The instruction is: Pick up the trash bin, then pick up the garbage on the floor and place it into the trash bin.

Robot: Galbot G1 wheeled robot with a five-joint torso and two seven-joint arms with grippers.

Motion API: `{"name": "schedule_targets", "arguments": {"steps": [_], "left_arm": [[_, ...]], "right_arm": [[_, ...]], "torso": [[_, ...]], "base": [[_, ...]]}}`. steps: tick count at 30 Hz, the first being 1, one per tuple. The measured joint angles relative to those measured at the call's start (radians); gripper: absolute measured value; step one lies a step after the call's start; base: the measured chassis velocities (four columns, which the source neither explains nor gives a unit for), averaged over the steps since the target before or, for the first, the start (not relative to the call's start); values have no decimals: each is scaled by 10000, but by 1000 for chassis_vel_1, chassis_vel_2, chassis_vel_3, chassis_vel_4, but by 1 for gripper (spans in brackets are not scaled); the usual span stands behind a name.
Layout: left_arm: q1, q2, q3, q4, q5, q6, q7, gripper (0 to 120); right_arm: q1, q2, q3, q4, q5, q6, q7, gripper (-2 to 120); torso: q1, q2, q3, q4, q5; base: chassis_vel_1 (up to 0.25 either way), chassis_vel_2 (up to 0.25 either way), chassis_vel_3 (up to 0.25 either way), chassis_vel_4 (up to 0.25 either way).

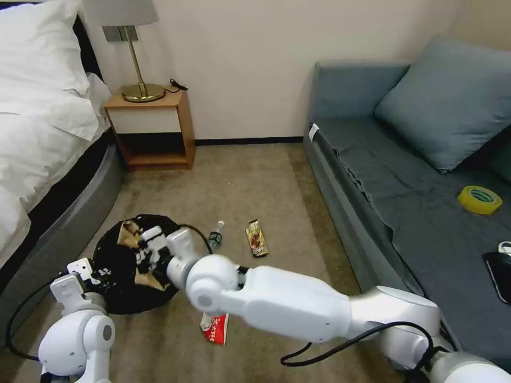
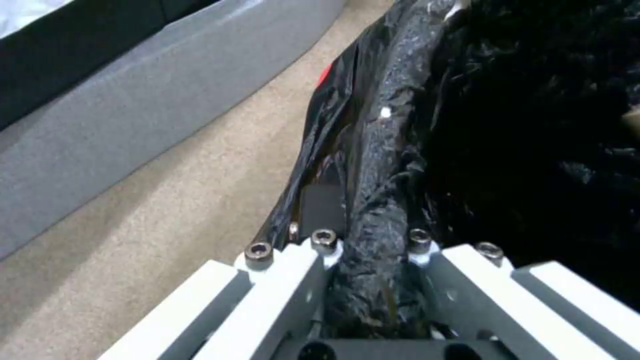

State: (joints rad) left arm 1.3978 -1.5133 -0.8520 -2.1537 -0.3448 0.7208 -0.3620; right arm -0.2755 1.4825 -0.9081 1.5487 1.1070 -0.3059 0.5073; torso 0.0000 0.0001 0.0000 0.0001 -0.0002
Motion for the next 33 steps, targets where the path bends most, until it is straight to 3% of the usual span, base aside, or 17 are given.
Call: {"name": "schedule_targets", "arguments": {"steps": [26,33], "left_arm": [[162,-137,82,-224,140,-30,59,2],[88,-34,-186,-153,13,-38,66,2]], "right_arm": [[-98,-87,314,-59,-523,58,-128,91],[65,-571,2077,865,-866,-66,17,100]], "torso": [[0,0,0,0,3],[0,-1,0,-1,3]], "base": [[0,0,0,0],[0,0,0,0]]}}
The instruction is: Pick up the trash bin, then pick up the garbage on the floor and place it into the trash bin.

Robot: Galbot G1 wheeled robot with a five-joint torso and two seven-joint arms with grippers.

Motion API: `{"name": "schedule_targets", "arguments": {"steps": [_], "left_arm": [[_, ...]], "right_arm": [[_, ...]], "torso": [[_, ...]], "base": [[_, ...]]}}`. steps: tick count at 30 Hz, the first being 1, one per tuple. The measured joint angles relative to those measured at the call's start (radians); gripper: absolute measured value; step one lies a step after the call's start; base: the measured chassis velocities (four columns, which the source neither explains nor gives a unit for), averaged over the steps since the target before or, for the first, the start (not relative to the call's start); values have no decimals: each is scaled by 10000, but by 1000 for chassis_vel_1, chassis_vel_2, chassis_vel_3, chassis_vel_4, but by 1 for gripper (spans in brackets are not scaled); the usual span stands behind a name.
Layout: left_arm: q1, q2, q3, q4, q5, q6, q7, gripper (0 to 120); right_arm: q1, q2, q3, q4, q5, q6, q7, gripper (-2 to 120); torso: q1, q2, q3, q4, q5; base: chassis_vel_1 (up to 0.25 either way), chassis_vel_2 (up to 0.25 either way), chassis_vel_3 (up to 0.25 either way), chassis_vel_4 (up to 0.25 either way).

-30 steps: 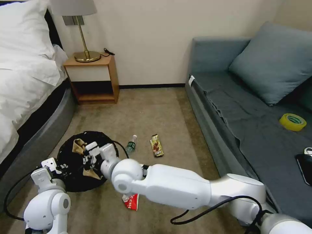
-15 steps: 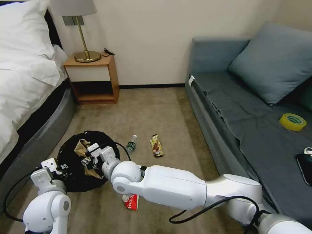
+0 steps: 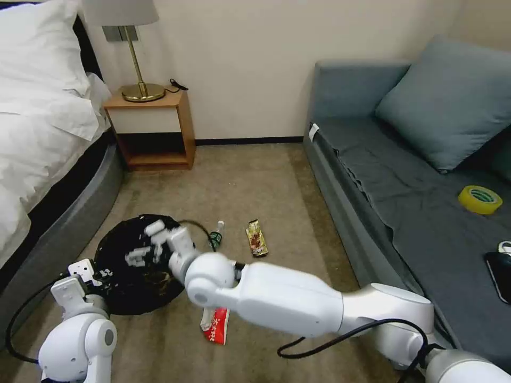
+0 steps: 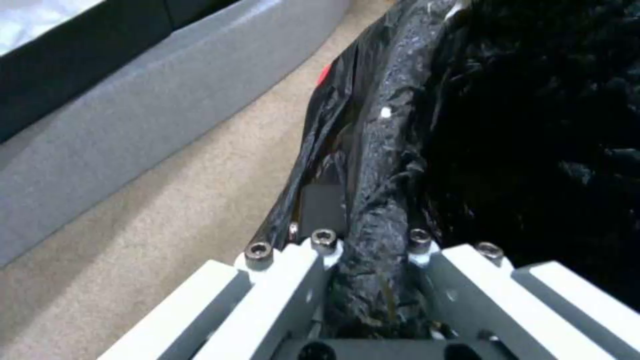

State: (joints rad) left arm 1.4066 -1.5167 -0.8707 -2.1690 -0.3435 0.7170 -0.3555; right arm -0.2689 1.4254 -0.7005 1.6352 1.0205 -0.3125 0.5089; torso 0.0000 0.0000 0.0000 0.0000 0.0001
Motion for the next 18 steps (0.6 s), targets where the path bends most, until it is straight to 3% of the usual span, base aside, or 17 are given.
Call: {"name": "schedule_targets", "arguments": {"steps": [5,10,13,14,18], "left_arm": [[-138,129,-318,85,-225,0,4,2],[-263,231,-647,119,-459,24,5,2],[-308,337,-949,118,-692,61,2,2],[-308,337,-949,118,-692,61,2,2],[-294,397,-1164,132,-855,66,0,2]], "right_arm": [[-201,-746,1153,728,41,-607,650,100],[-678,-1347,1395,814,176,-1177,1125,100],[-1381,-1830,1155,793,1157,-2068,1799,100],[-1381,-1830,1155,793,1157,-2068,1799,100],[-1878,-1649,527,307,3147,-3018,2679,100]], "torso": [[0,0,0,-1,2],[0,-1,0,-1,2],[0,0,-1,-4,2],[0,0,-1,-4,2],[0,-1,-1,1,1]], "base": [[0,0,0,0],[0,0,0,0],[0,0,0,0],[0,0,0,0],[0,0,0,0]]}}
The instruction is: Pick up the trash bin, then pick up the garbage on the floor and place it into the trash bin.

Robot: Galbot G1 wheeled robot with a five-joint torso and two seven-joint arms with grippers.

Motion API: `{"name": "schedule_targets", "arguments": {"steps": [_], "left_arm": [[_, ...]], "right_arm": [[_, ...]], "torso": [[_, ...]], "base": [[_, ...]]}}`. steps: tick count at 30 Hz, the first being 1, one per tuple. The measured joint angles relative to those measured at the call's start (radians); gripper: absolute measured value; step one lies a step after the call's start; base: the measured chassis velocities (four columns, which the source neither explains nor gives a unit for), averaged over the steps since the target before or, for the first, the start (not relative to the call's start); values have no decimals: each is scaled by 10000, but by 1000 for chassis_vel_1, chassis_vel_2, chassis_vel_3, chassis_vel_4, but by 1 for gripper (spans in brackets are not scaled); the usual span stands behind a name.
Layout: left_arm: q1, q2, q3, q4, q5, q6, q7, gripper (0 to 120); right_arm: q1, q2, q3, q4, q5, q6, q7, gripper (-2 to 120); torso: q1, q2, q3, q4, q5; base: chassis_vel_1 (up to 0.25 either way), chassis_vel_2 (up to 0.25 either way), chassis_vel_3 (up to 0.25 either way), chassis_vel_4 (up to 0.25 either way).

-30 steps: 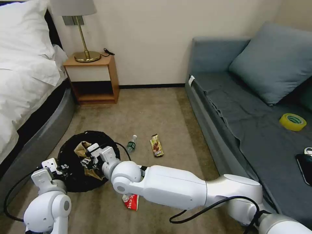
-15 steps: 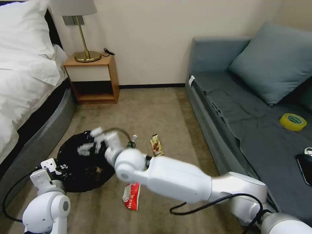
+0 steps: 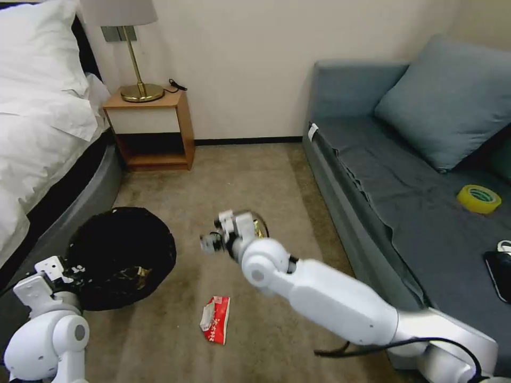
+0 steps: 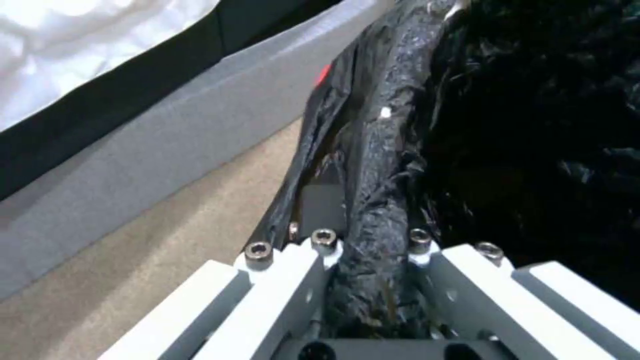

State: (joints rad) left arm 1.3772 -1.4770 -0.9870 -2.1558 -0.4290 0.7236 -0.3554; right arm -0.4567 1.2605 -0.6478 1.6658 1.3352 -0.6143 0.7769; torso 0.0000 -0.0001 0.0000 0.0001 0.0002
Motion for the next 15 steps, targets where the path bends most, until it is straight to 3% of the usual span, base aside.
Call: {"name": "schedule_targets", "arguments": {"steps": [7,15], "left_arm": [[6,-7,-59,19,-29,1,-4,2],[4,-34,-53,39,-27,1,-4,2]], "right_arm": [[-286,308,-721,-995,508,-192,-35,100],[-681,729,-1130,-2285,62,47,-605,100]], "torso": [[0,1,0,-1,-2],[0,0,0,-1,-2]], "base": [[0,0,0,0],[0,0,0,0]]}}
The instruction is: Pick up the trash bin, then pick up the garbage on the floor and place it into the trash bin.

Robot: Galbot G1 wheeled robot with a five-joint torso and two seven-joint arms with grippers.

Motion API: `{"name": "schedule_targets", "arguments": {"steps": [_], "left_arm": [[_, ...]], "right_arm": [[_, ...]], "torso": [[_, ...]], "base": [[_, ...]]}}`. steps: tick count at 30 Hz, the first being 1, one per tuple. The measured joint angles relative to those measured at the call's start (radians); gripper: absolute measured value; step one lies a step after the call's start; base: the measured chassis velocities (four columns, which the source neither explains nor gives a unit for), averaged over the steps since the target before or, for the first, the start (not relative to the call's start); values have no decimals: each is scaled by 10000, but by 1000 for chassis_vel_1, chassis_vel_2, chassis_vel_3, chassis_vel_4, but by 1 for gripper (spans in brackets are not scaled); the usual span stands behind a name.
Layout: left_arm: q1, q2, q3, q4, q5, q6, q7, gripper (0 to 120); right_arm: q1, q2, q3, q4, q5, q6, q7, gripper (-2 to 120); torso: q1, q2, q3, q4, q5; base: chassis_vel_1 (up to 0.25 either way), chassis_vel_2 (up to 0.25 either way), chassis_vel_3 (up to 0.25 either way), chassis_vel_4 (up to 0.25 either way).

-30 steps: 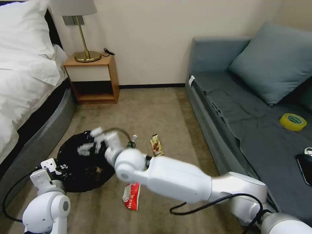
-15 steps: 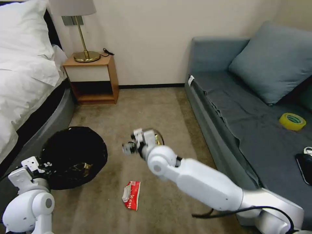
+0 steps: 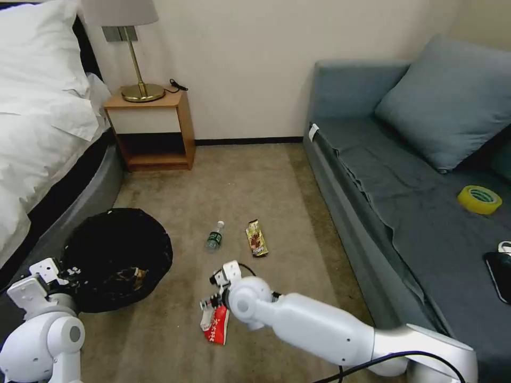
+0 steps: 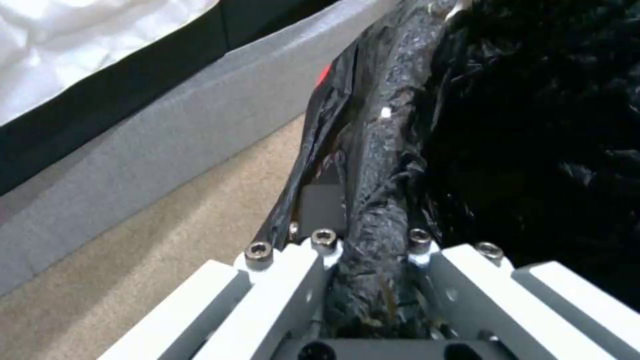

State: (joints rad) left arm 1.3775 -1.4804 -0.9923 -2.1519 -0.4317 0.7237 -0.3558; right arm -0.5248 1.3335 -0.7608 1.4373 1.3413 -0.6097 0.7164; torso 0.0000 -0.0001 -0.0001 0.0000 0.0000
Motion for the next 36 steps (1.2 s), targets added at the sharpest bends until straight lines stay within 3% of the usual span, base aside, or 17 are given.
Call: {"name": "schedule_targets", "arguments": {"steps": [7,30,36], "left_arm": [[94,-24,-32,-27,42,2,-9,2],[431,-139,-255,-344,122,-15,-14,2],[510,-164,-290,-415,123,-25,-13,2]], "right_arm": [[-133,559,249,-1393,-700,338,-767,100],[-531,1204,-200,-2928,-1597,853,-1544,100],[-547,1282,-215,-3333,-1889,1035,-1865,88]], "torso": [[0,1,0,0,-1],[0,1,0,1,1],[0,1,0,0,0]], "base": [[0,0,0,0],[0,0,0,0],[0,0,0,0]]}}
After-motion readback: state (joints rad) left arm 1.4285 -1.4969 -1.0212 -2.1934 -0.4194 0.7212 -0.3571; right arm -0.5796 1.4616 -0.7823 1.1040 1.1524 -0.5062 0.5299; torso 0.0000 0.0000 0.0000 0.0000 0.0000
